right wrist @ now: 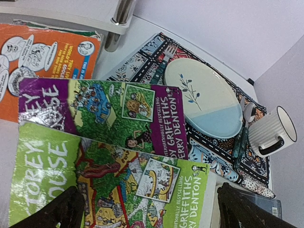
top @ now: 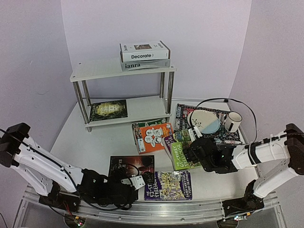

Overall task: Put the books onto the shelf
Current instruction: Pick up the book at the center of the board.

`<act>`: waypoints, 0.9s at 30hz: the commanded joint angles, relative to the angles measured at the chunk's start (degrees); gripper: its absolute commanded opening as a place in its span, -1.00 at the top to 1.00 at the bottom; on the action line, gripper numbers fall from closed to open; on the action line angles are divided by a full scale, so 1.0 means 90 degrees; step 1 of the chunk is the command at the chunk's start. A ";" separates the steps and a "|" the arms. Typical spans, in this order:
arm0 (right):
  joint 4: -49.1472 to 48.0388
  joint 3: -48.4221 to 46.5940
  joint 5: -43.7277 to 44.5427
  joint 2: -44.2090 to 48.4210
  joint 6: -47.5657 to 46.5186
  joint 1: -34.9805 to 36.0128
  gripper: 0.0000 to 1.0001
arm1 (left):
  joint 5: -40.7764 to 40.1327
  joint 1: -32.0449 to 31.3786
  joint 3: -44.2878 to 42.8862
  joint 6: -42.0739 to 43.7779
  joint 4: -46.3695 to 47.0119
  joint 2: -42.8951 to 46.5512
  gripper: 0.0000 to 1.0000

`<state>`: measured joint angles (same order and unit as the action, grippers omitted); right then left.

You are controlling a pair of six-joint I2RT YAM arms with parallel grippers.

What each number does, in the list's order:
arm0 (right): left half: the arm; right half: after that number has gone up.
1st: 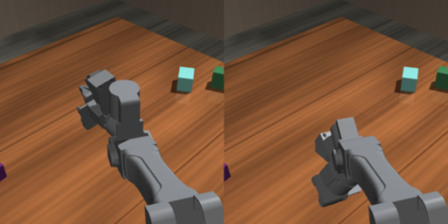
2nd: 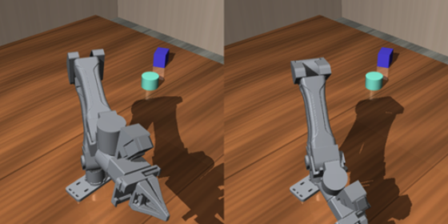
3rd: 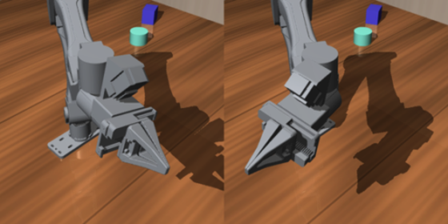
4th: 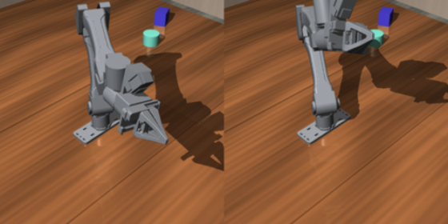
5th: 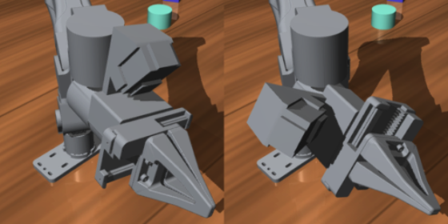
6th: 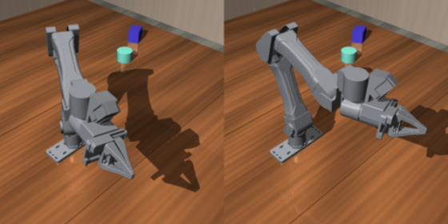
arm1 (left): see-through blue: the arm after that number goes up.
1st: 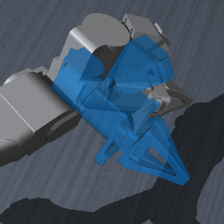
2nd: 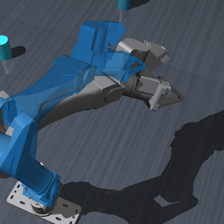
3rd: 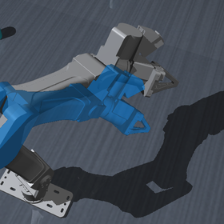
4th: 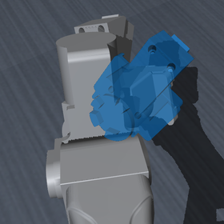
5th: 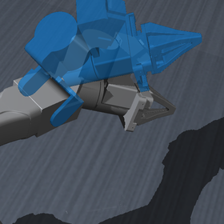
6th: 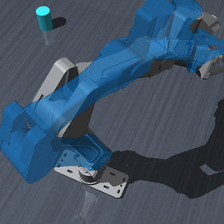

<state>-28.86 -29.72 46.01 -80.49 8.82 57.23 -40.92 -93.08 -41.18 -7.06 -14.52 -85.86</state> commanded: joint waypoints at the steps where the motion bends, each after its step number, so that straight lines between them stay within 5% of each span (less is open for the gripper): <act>1: -0.0639 0.0055 0.0514 0.0167 0.0036 -0.0044 -0.97 | -0.0465 -0.0019 -0.0396 0.0360 -0.0107 -0.0558 -0.79; 9: -0.0651 -0.0023 0.0484 0.0006 0.0026 -0.0085 -0.97 | -0.0427 -0.0019 -0.0608 0.0636 -0.0255 -0.1202 -0.80; 19: -0.0655 0.0079 0.0468 0.0154 0.0098 -0.0219 -0.97 | -0.1488 -0.0019 -0.0986 0.0469 -0.0525 -0.2315 -0.76; 27: -0.0641 0.0094 0.0429 0.0171 0.0105 -0.0270 -0.97 | -0.2395 -0.0016 -0.1118 0.0180 -0.0807 -0.2998 -0.50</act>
<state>-33.95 -29.08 48.38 -80.49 9.19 55.13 -59.38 -93.12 -50.57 -3.55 -17.06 -108.55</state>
